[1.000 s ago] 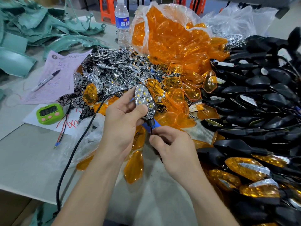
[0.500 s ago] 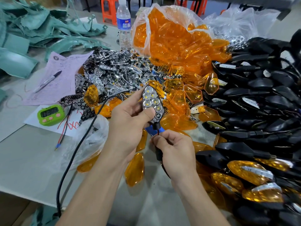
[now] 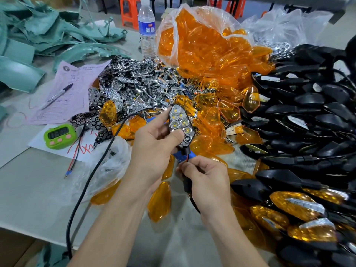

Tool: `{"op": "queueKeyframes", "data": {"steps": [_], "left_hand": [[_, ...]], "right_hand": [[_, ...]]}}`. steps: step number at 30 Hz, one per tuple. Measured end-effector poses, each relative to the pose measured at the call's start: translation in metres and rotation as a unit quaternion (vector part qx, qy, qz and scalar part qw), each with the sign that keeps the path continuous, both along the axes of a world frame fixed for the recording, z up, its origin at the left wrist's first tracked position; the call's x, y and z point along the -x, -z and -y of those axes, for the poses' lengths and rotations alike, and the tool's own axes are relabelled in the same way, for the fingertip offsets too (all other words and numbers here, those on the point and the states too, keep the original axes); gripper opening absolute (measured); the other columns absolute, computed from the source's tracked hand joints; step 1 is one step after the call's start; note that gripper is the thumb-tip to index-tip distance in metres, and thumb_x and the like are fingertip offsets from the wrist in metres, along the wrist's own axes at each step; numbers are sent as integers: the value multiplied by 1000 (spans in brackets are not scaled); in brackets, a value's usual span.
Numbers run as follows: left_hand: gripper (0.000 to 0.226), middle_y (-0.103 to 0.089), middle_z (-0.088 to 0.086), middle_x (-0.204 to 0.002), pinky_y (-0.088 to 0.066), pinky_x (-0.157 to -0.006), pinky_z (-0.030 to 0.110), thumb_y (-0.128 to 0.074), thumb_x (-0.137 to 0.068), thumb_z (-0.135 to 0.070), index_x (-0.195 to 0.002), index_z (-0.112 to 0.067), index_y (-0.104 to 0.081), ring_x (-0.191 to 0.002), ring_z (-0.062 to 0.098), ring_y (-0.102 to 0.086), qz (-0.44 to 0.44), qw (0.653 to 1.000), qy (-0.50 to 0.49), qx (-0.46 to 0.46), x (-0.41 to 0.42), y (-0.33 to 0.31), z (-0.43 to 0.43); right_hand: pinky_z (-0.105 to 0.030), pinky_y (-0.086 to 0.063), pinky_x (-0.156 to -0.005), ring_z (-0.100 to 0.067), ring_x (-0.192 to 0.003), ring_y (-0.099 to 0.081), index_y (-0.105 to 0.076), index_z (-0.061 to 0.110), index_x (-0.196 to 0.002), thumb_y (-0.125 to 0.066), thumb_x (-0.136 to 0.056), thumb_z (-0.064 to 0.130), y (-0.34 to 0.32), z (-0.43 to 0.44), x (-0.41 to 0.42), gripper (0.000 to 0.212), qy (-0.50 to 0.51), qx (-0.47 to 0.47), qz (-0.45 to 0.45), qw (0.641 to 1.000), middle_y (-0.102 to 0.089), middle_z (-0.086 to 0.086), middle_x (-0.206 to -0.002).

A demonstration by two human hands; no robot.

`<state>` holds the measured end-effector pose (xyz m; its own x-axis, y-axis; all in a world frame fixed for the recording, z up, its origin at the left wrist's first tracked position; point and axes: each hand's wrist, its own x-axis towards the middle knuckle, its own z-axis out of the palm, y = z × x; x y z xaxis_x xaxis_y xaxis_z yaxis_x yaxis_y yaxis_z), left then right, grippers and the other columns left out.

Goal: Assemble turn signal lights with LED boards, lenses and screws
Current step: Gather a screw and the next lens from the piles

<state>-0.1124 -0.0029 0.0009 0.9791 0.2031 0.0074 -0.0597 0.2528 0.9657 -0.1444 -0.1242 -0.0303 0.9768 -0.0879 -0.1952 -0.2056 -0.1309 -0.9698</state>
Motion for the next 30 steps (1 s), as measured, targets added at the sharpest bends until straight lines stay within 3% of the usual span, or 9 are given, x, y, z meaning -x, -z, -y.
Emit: {"op": "queueKeyframes", "data": {"steps": [4, 6, 10, 13, 16, 20, 22, 25, 30], "left_hand": [[56, -79, -6, -100, -56, -72, 20, -62, -95, 10, -147, -9, -56, -87, 4, -70, -2, 1000, -3, 2, 1, 0, 0], [51, -79, -6, -97, -58, -71, 23, -61, -94, 13, -142, -6, -60, -85, 6, -71, -1, 1000, -6, -6, 1, 0, -1], [41, -80, -4, -96, -62, -73, 27, -61, -92, 15, -128, -2, -68, -87, 10, -72, 0, 1000, -11, -25, 3, 3, -5], [42, -81, 0, -102, -61, -77, 27, -61, -91, 17, -125, -6, -70, -93, 13, -75, 4, 1000, -2, -30, 5, 3, -6], [43, -80, 3, -107, -61, -84, 30, -61, -92, 17, -125, -9, -70, -102, 18, -75, 5, 1000, 2, -22, 6, 4, -5], [41, -80, 7, -106, -58, -76, 22, -63, -89, 15, -125, -4, -70, -96, 14, -75, -17, 1000, 25, 0, 10, 4, -13], [38, -81, 2, -100, -57, -72, 22, -62, -91, 12, -113, -16, -76, -90, 10, -74, -29, 998, 52, -14, 13, 2, -20], [30, -80, 1, -101, -58, -72, 31, -61, -101, -10, -102, -30, -83, -88, 13, -74, -67, 996, 59, 1, 13, -3, -29], [21, -79, 5, -94, -56, -58, 23, -61, -101, -8, -109, -13, -80, -76, 12, -72, -54, 998, 8, 15, 12, -4, -28]], "right_hand": [[-38, -45, -57, -13, -59, -55, -79, 24, -75, -73, -88, 18, 1, 0, 2, 15, -4, 9, 3, 1000, -72, -8, -70], [-42, -50, -58, -17, -59, -59, -80, 27, -78, -72, -86, 22, -1, 1, 2, 12, -13, 27, 10, 1000, -73, -5, -70], [-30, -60, -79, -3, -88, -73, -75, 40, -101, -63, -79, 33, -14, 5, -2, 26, -2, 7, 53, 999, -77, 18, -90], [-32, -61, -81, -7, -94, -74, -70, 43, -110, -68, -81, 43, -26, 8, -13, 29, -10, -10, 104, 995, -77, 17, -97], [-29, -62, -77, -6, -90, -75, -74, 39, -101, -73, -90, 28, -38, 1, -24, 16, -39, 8, 140, 989, -79, 16, -94], [-39, -64, -72, -8, -78, -76, -75, 51, -74, -79, -90, 15, -40, -6, -31, 39, -42, 36, 142, 988, -78, 18, -81], [-32, -63, -66, -6, -75, -76, -74, 55, -69, -82, -87, 15, -41, -7, -29, 45, -40, 24, 145, 988, -78, 20, -79], [-23, -58, -61, -3, -70, -75, -72, 62, -68, -83, -86, 15, -42, -8, -26, 52, -50, 14, 147, 988, -77, 22, -77], [-36, -64, -68, -8, -76, -77, -76, 57, -72, -85, -83, 16, -40, -9, -24, 43, -70, 14, 145, 987, -79, 17, -79]]}}
